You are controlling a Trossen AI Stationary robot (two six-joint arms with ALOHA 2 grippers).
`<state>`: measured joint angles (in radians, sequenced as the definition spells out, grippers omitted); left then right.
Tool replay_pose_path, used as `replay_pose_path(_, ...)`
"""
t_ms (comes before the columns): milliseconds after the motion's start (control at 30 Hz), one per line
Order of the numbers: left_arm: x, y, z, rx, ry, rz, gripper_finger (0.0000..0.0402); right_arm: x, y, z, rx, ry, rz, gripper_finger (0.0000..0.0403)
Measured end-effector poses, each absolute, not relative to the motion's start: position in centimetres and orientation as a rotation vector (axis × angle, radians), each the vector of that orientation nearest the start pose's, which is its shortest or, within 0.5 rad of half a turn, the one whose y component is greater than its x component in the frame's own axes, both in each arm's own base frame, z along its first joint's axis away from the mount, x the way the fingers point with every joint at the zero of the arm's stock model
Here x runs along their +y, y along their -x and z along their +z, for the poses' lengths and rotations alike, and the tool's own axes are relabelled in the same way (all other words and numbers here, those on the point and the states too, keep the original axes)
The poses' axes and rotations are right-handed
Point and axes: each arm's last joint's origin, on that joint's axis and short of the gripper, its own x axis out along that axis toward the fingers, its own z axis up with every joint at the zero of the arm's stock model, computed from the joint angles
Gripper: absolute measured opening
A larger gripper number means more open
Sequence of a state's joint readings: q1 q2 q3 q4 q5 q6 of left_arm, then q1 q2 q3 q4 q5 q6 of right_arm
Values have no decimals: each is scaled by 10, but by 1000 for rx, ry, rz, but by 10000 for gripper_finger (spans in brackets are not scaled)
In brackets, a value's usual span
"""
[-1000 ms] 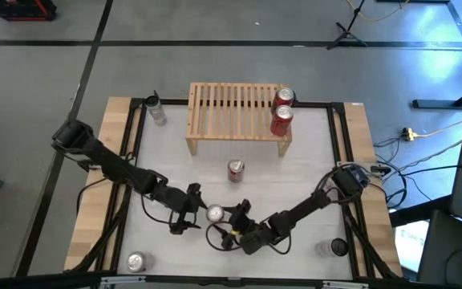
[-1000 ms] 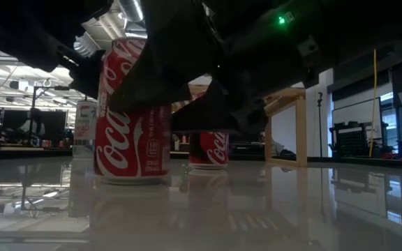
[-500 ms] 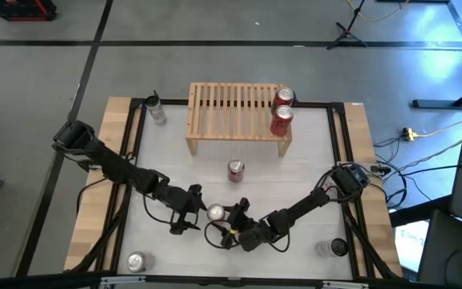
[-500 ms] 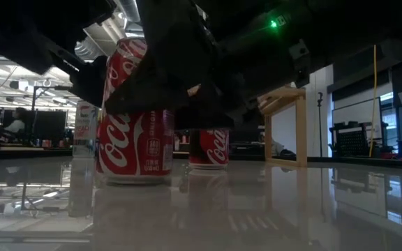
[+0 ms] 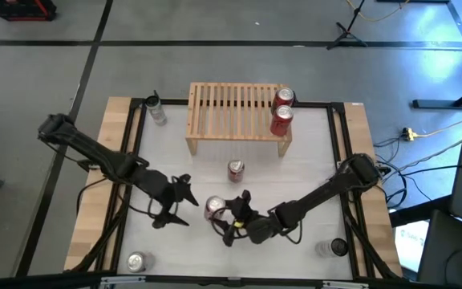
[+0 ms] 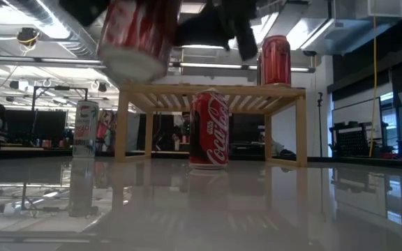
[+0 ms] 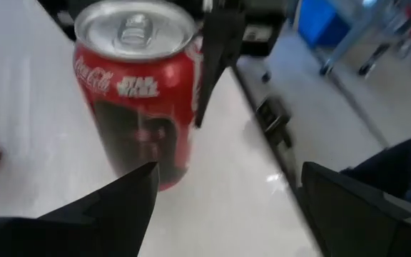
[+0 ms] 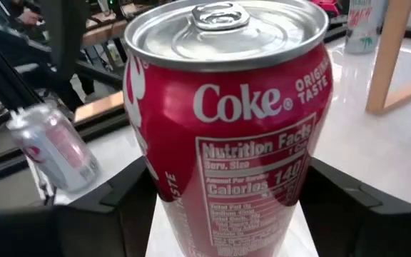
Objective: Place canned beverage on shelf
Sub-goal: Put the left red white soda can on the shelf
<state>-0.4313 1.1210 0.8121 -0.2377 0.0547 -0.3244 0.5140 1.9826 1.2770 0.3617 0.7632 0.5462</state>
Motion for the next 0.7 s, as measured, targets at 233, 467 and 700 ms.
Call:
replay_pose_path(233,-91,-214,313,464,254,-303,335,186,-370,246,219,-333,-287,261)
replay_pose_path(467,-67,-233,365,331,182,-117,335,166,-346,290,259,-337,-243,262)
replay_pose_path(700,-46,-277,376,350,228,-93,335,127,-329,320,347,-286,-197,263)
